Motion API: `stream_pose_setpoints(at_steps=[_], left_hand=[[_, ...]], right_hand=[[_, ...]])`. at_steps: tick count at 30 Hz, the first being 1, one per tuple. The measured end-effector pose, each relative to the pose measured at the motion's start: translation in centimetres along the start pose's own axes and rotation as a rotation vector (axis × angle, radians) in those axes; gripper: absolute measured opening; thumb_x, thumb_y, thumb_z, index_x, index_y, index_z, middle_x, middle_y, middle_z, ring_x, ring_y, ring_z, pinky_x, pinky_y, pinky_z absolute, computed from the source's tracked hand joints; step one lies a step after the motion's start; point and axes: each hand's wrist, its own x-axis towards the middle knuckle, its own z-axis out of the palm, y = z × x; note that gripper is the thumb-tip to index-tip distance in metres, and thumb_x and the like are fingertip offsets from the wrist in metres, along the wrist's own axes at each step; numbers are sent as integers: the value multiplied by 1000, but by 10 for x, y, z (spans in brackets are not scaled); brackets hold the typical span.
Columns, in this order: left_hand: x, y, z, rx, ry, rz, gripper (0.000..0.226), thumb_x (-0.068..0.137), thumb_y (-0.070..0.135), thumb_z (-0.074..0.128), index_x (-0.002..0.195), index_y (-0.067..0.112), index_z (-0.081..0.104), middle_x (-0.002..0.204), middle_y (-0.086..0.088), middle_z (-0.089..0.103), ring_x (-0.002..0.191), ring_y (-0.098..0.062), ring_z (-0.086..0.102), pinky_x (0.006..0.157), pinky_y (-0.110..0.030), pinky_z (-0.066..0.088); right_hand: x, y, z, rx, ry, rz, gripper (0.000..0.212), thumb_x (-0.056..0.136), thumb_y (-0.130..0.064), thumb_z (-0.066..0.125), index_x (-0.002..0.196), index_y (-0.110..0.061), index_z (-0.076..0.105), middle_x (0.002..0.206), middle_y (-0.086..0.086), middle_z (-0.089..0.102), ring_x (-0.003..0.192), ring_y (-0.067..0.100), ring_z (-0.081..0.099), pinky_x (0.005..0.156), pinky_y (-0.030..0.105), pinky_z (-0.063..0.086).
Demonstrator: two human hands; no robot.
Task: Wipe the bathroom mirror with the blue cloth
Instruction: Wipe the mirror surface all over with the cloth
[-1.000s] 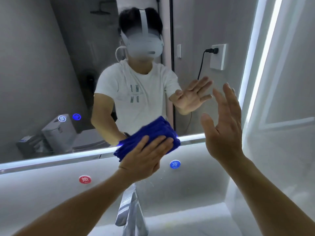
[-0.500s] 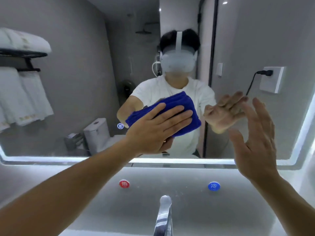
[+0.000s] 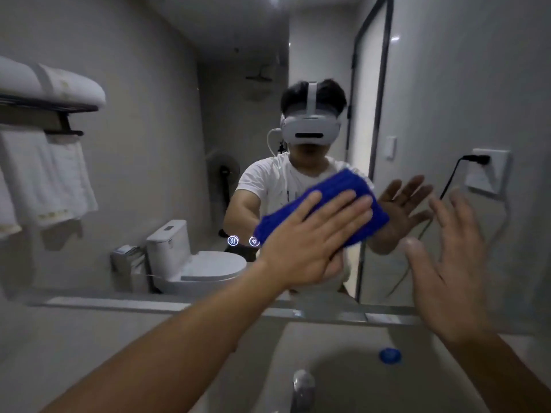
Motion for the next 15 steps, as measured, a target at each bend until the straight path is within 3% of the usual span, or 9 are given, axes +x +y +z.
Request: stream_pose_setpoints(at_steps=[4,8,11,15], left_hand=[[11,-25,-11,8,4,-12,67,93,36,41,155,15,25,162,-4,21,151,-20,11,122,-47,6],[-40,-5,7,66,-20,-59,67,93,37,35,155,15,23,164,-3,17,151,-23,14,122,-47,4],[-89,22,24,116,-63,11,75,86,31,43,156,15,20,164,1,15,150,-20,17,122,-46,6],[-109,34,25,62,-140,64,83,83,31,49,156,16,15,164,4,12,151,-16,11,123,-42,4]], right_hand=[[1,-11,-1,-20,11,0,66,89,-40,42,153,-31,24,162,-18,3,142,-9,-5,110,19,-2],[-6,-12,0,6,23,19,65,89,-44,41,152,-33,25,161,-20,3,144,-4,-1,114,36,9],[-15,-13,5,49,20,-8,64,88,-49,35,150,-33,29,162,-14,10,148,5,7,115,40,18],[-16,-18,10,50,16,-41,60,91,-35,40,150,-33,29,162,-14,12,148,6,8,113,38,18]])
